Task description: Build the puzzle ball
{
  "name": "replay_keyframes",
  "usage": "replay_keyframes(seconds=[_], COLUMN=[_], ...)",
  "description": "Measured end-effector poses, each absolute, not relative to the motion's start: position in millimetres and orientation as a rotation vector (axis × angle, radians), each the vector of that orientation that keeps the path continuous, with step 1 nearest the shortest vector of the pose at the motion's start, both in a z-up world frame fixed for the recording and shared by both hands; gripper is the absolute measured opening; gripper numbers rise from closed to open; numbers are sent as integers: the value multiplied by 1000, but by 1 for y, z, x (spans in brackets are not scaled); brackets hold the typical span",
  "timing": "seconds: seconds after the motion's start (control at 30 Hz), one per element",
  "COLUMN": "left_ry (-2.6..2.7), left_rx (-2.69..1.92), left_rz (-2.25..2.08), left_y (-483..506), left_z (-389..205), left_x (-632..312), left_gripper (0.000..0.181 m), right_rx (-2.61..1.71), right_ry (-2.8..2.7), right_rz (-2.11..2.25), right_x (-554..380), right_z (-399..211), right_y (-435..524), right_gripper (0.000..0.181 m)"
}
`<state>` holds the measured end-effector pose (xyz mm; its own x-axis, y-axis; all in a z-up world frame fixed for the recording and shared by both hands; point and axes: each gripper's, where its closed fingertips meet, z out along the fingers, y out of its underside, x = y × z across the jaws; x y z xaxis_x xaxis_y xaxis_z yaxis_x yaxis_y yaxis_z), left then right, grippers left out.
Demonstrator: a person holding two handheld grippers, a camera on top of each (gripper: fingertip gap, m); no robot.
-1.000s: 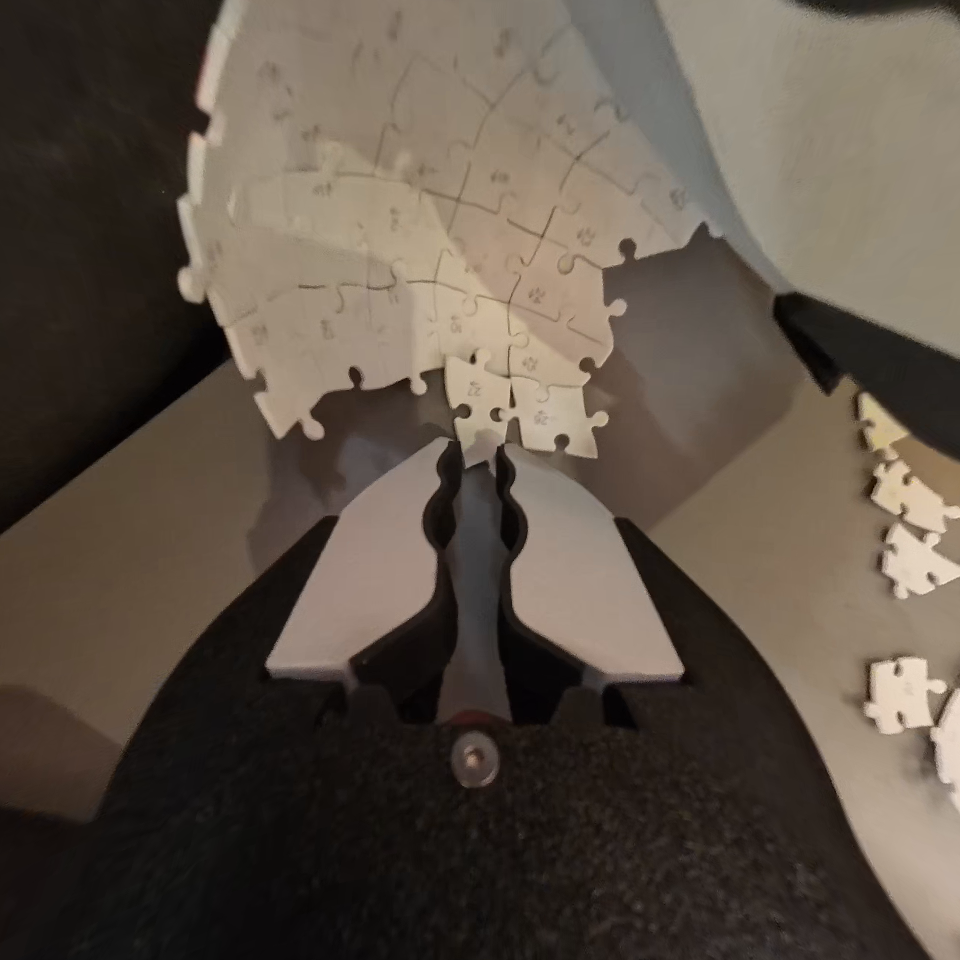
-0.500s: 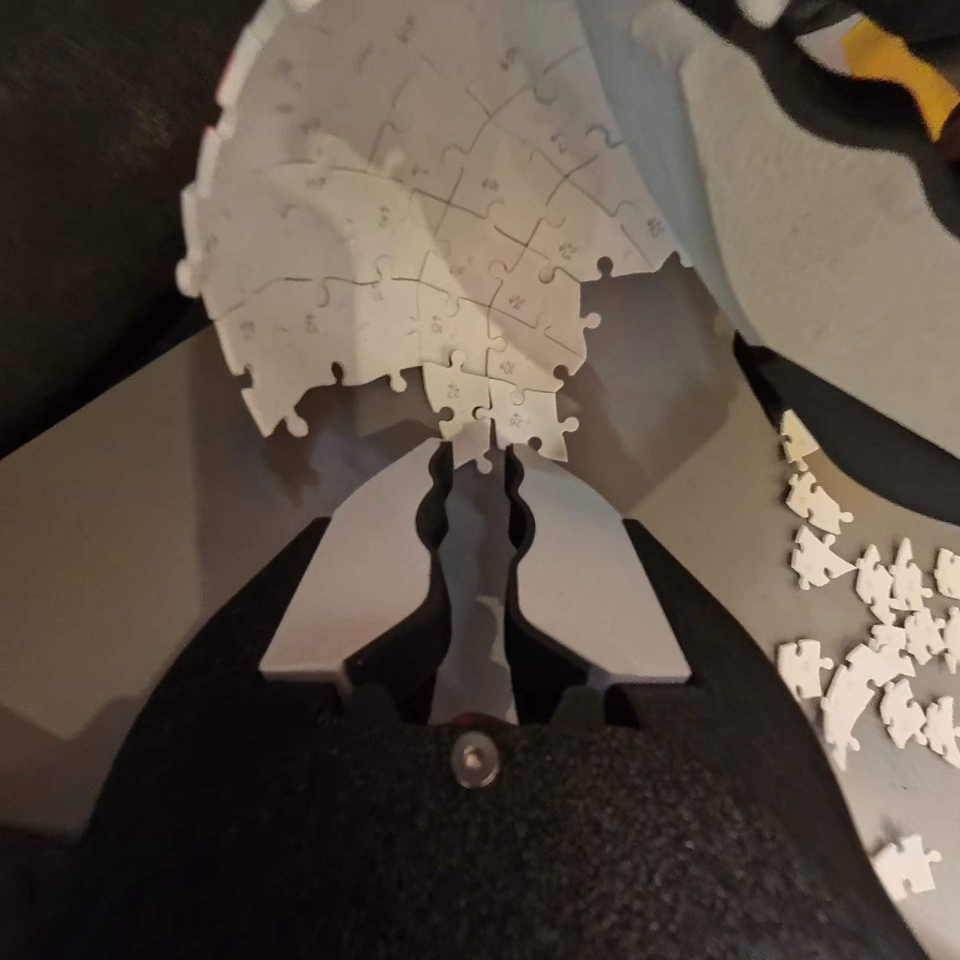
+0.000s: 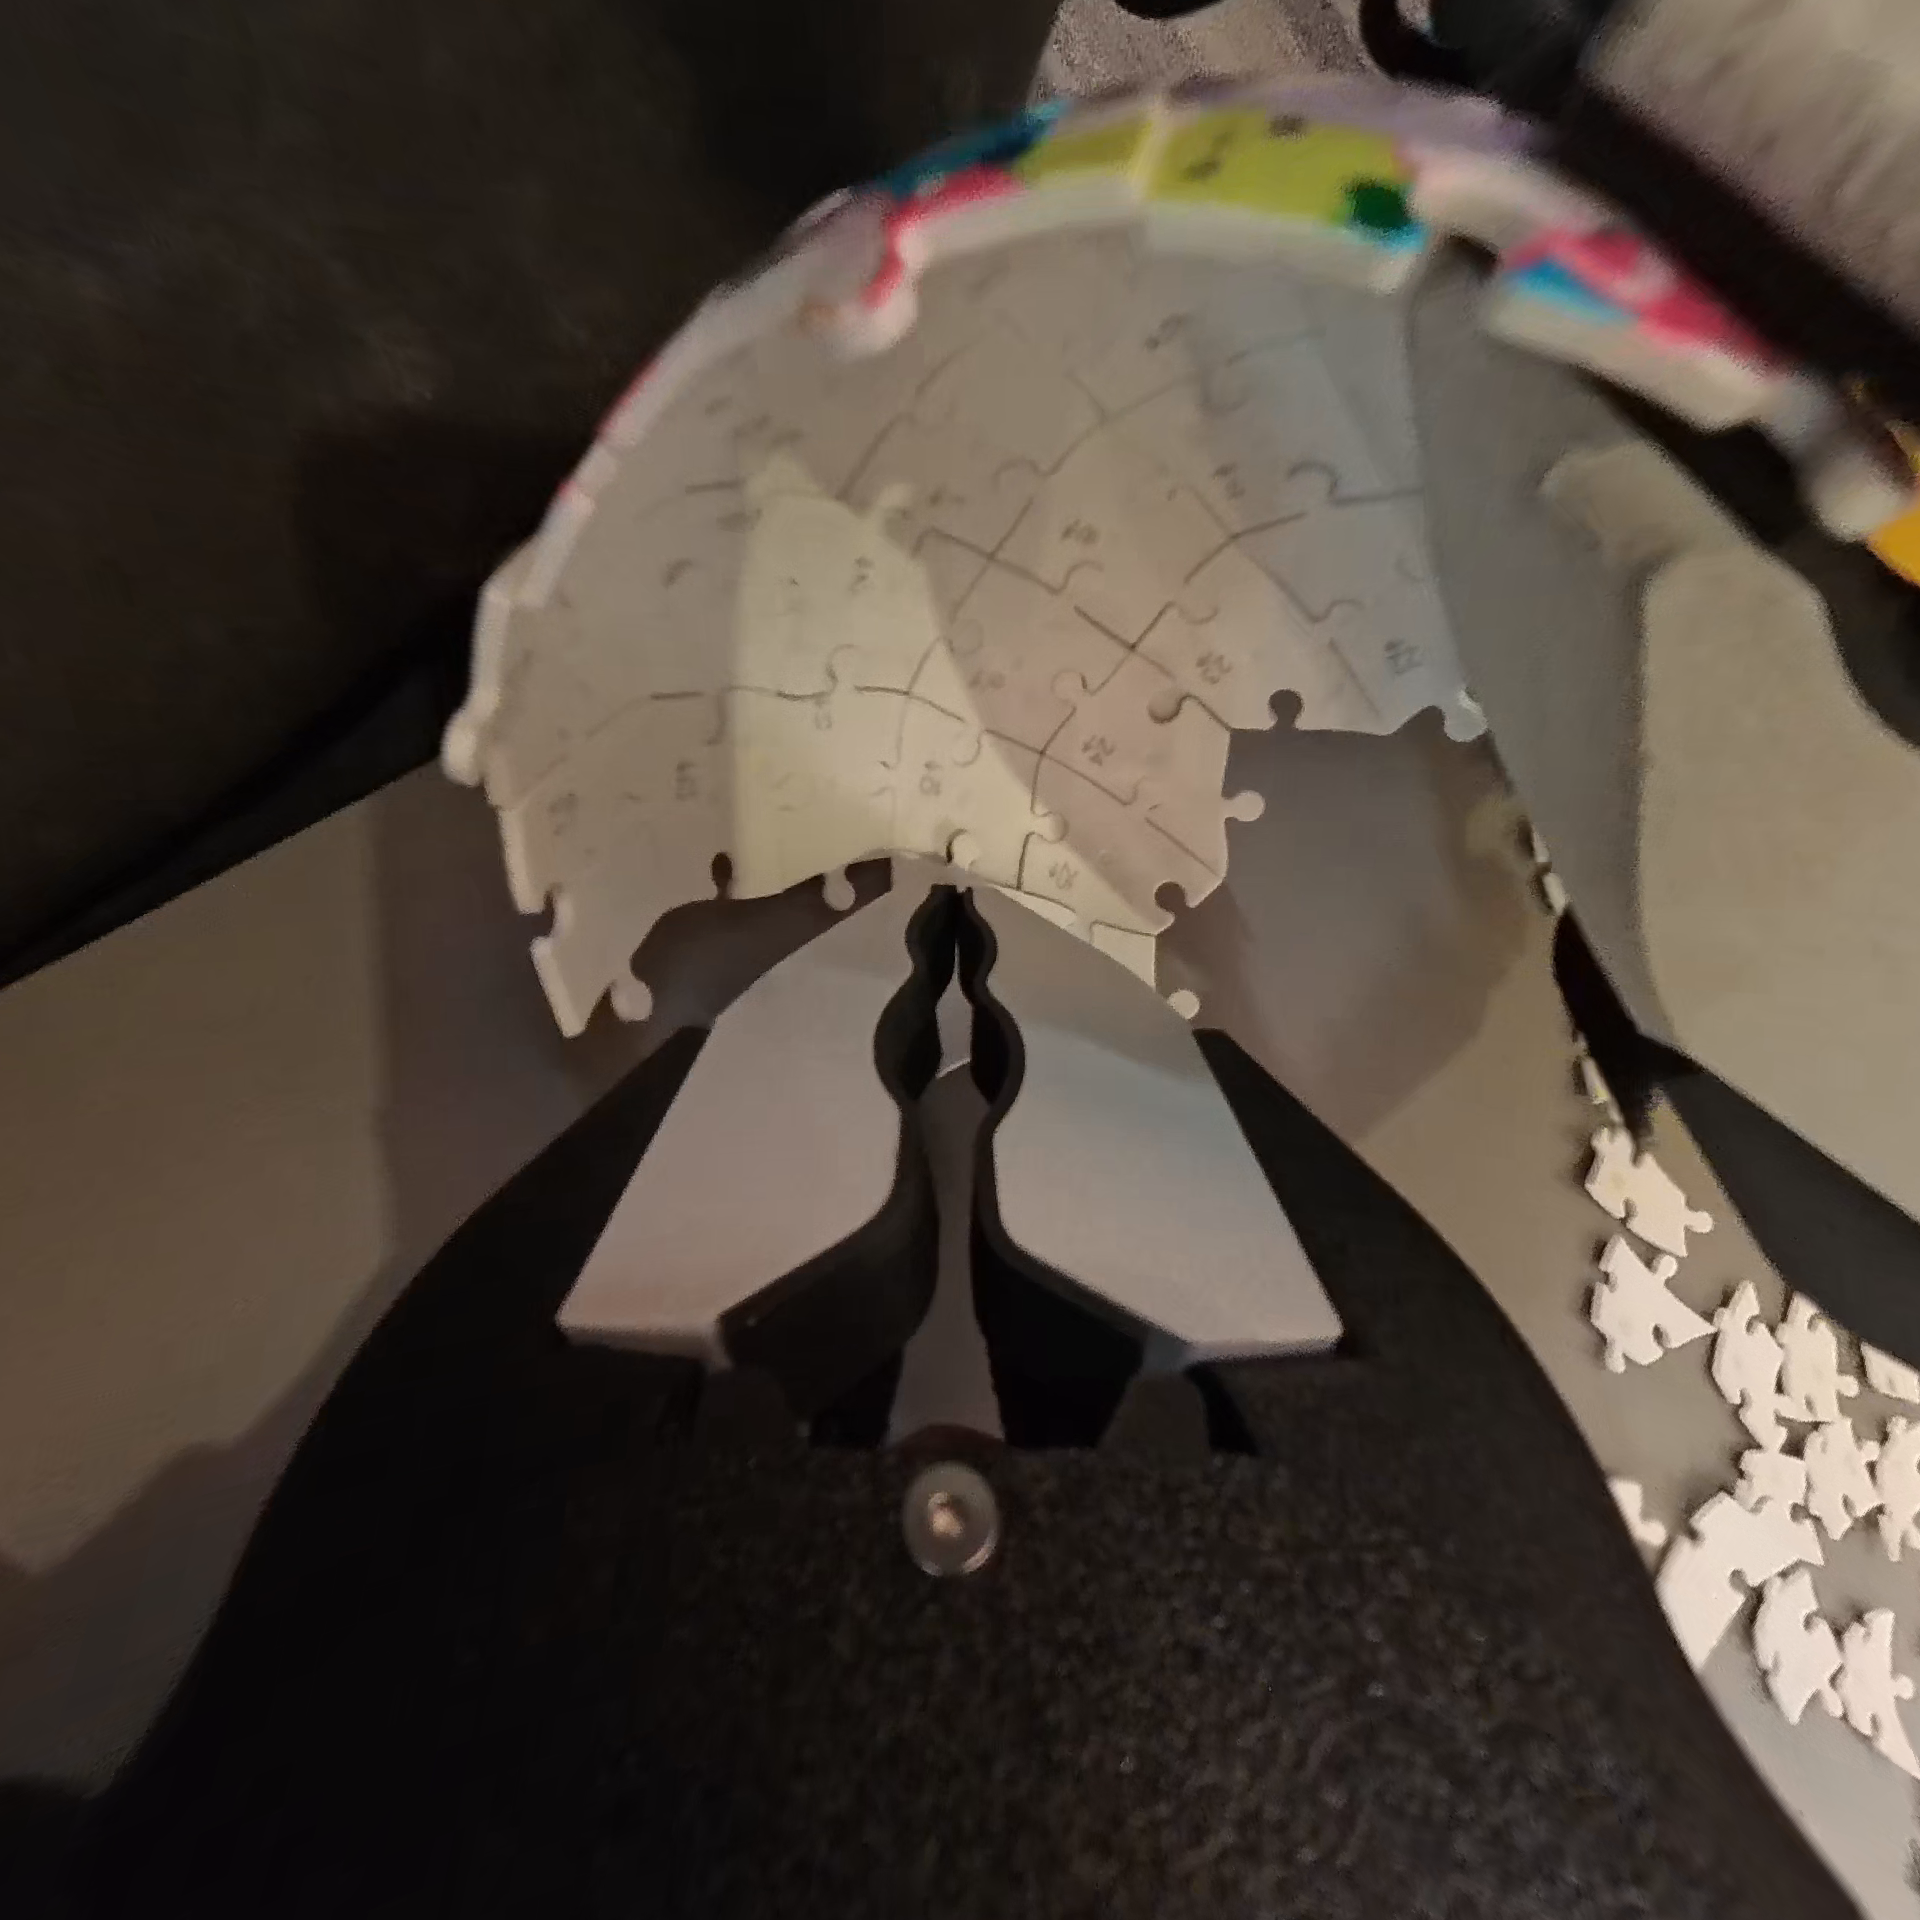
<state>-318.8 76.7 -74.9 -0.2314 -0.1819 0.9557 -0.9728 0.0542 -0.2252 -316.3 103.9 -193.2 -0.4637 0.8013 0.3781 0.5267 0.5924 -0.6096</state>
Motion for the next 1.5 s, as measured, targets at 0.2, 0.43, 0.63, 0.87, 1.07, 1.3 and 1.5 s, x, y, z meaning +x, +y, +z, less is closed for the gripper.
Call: replay_keyframes(seconds=[0.2, 0.43, 0.63, 0.87, 1.07, 1.3, 1.5], left_ry=[-1524, -1507, -1499, -1490, -1493, -1497, -1492], left_rx=[1186, 1149, 1145, 1150, 1141, 1147, 1145], left_rz=[1265, 1265, 1265, 1280, 1278, 1268, 1266], left_y=[79, 81, 84, 86, 86, 86, 87], left_z=[-74, -74, -73, -74, -74, -74, -74], left_x=[-320, -322, -322, -322, -319, -318, -318], left_gripper=[3, 2, 2, 2, 3, 3, 3], right_rx=[-949, -887, -887, -1086, -1087, -1120, -1077], right_ry=[-2237, -2317, -2278, -2098, -2099, -2147, -2136], right_rz=[507, 452, 453, 587, 506, 517, 486], right_x=[-319, -319, -321, -305, -319, -321, -321], right_z=[-193, -194, -193, -177, -184, -193, -191], right_y=[103, 103, 105, 113, 118, 119, 122], right_gripper=[0, 0, 0, 0, 0, 0, 0])
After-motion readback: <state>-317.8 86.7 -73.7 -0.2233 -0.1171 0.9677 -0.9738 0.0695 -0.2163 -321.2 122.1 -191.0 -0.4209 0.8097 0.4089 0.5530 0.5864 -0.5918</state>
